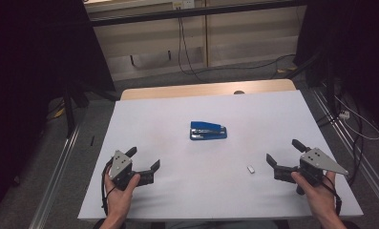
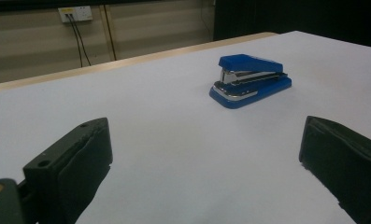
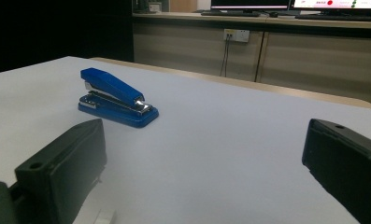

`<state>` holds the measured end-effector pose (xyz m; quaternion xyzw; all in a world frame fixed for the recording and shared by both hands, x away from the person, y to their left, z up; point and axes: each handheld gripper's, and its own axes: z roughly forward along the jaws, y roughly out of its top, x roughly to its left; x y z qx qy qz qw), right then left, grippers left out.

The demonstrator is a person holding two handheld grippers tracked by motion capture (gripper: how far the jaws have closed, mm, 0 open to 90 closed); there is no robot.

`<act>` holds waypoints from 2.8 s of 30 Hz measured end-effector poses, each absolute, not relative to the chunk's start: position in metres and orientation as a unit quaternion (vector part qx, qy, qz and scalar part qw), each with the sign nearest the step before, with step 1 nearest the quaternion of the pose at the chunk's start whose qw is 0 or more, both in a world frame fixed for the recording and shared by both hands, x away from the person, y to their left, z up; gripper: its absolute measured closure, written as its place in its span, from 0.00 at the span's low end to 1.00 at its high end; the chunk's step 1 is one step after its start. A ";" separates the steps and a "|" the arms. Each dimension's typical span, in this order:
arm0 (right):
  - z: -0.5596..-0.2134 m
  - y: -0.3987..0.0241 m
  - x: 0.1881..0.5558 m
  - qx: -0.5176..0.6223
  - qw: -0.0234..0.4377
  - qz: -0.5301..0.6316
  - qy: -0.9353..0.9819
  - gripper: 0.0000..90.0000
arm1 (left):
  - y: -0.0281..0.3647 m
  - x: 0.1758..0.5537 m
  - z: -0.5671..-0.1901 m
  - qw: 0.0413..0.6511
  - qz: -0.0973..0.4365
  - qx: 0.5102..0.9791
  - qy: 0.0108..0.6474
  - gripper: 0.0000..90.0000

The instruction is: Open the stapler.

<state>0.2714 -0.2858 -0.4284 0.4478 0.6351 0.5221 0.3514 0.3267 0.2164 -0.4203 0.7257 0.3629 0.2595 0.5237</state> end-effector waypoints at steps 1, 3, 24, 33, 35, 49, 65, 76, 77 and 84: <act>-0.429 -0.286 0.272 0.447 0.350 0.522 0.637 0.00 | 0.217 0.327 -0.420 0.523 0.261 0.727 0.361 0.03; -0.429 -0.286 0.273 0.448 0.348 0.522 0.637 0.00 | 0.216 0.328 -0.420 0.522 0.261 0.728 0.361 0.03; -0.429 -0.273 0.283 0.431 0.317 0.517 0.668 0.00 | 0.212 0.339 -0.423 0.511 0.249 0.739 0.362 0.05; -0.425 -0.266 0.295 0.424 0.304 0.518 0.678 0.01 | 0.204 0.348 -0.427 0.483 0.244 0.765 0.349 0.10; -0.426 -0.265 0.296 0.427 0.298 0.519 0.678 0.01 | 0.203 0.348 -0.427 0.486 0.233 0.765 0.353 0.10; -0.420 -0.241 0.309 0.418 0.270 0.531 0.686 0.01 | 0.184 0.356 -0.420 0.504 0.199 0.768 0.341 0.07; -0.415 -0.204 0.339 0.386 0.249 0.543 0.703 0.04 | 0.159 0.383 -0.420 0.500 0.190 0.781 0.322 0.07; -0.415 -0.196 0.358 0.383 0.263 0.536 0.704 0.04 | 0.143 0.396 -0.418 0.502 0.189 0.784 0.312 0.06; -0.415 -0.196 0.358 0.383 0.263 0.536 0.704 0.04 | 0.141 0.398 -0.417 0.505 0.186 0.783 0.311 0.06; -0.416 -0.193 0.365 0.385 0.260 0.537 0.704 0.06 | 0.134 0.407 -0.412 0.510 0.196 0.776 0.315 0.06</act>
